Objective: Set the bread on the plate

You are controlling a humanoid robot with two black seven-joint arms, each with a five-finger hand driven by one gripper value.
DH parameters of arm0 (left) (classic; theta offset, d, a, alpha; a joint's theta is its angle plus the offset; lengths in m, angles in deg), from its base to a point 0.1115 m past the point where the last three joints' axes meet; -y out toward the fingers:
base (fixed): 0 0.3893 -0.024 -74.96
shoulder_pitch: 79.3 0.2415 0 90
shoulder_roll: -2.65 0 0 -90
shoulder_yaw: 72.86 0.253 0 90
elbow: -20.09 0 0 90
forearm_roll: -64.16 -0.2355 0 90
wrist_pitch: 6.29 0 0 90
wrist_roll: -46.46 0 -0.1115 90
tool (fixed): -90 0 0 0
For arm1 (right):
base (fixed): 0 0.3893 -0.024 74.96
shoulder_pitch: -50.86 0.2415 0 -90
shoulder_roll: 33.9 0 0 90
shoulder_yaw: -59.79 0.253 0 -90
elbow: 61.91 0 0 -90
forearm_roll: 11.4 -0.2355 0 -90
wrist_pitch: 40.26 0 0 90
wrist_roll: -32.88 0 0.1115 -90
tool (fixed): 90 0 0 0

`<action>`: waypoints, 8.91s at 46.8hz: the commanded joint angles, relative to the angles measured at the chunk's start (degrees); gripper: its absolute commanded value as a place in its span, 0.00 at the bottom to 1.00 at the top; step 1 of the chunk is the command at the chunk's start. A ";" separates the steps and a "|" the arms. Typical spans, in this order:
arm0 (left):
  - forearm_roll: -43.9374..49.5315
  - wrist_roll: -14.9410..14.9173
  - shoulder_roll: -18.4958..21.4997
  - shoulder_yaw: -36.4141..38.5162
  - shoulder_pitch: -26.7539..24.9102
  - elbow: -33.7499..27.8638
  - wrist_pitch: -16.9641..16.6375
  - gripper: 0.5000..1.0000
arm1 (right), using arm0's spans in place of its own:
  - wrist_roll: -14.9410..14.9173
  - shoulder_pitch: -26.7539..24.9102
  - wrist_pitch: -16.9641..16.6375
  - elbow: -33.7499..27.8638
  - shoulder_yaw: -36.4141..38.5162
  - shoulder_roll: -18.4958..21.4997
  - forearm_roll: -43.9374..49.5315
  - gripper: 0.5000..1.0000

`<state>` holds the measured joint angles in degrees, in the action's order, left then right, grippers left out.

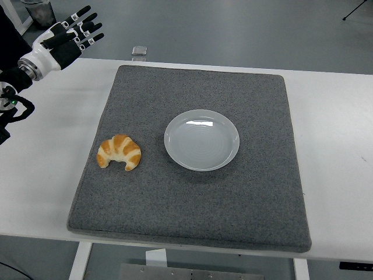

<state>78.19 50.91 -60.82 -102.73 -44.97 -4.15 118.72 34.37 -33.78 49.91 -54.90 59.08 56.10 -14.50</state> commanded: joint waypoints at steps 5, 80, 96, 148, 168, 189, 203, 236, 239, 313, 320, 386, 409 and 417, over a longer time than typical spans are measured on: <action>-0.06 0.04 -0.34 -0.01 0.04 -0.11 -0.01 1.00 | 0.00 0.00 0.00 0.02 0.00 0.00 0.03 0.90; -34.77 2.85 19.25 -0.89 -6.03 -20.05 -0.01 0.99 | 0.00 0.00 0.00 0.02 0.00 0.00 -0.06 0.90; -49.97 10.14 24.70 -0.71 -5.24 -30.25 -0.01 0.99 | 0.00 0.00 0.00 0.02 0.00 0.00 0.03 0.90; -87.67 21.31 27.09 0.17 17.43 -54.34 -34.73 0.99 | 0.00 0.00 0.00 0.02 0.00 0.00 0.03 0.90; -94.80 20.96 21.54 1.31 21.39 -54.07 -40.19 0.99 | 0.00 0.00 0.00 0.02 0.00 0.00 0.03 0.90; -97.96 21.04 20.14 2.28 21.57 -51.44 -40.19 0.99 | 0.00 0.00 0.00 0.02 0.00 0.00 -0.06 0.90; -98.23 21.04 20.14 2.89 21.48 -50.56 -40.19 0.98 | 0.00 0.00 0.00 0.02 0.00 0.00 0.03 0.90; -98.23 21.04 20.14 4.74 21.39 -50.38 -40.19 0.69 | 0.00 0.00 0.00 0.02 0.00 0.00 0.03 0.90; -98.23 21.04 20.14 4.74 21.39 -50.38 -40.19 0.65 | 0.00 0.00 0.00 0.02 0.00 0.00 0.03 0.90; -95.86 28.60 28.66 4.21 3.56 -50.03 -37.38 0.00 | 0.00 0.00 0.00 0.02 0.00 0.00 -0.06 0.90; -94.01 28.60 29.10 4.21 -3.56 -47.57 -32.29 0.00 | 0.00 0.00 0.00 0.02 0.00 0.00 0.03 0.90; -101.65 27.46 10.38 12.56 -6.91 -44.84 -32.63 0.00 | 0.00 0.00 0.00 -0.07 0.00 0.00 -0.06 0.90; -104.03 27.37 0.54 12.91 0.30 -35.53 -37.90 0.00 | 0.00 0.00 0.00 0.02 0.00 0.00 0.03 0.91; -105.88 27.37 -2.80 12.91 1.62 -32.45 -38.17 0.00 | 0.00 0.00 0.00 -0.07 0.00 0.00 -0.06 0.91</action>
<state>-27.16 78.27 -62.74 -89.81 -43.80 -37.55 80.56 34.38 -33.78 49.91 -54.87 59.08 56.10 -14.51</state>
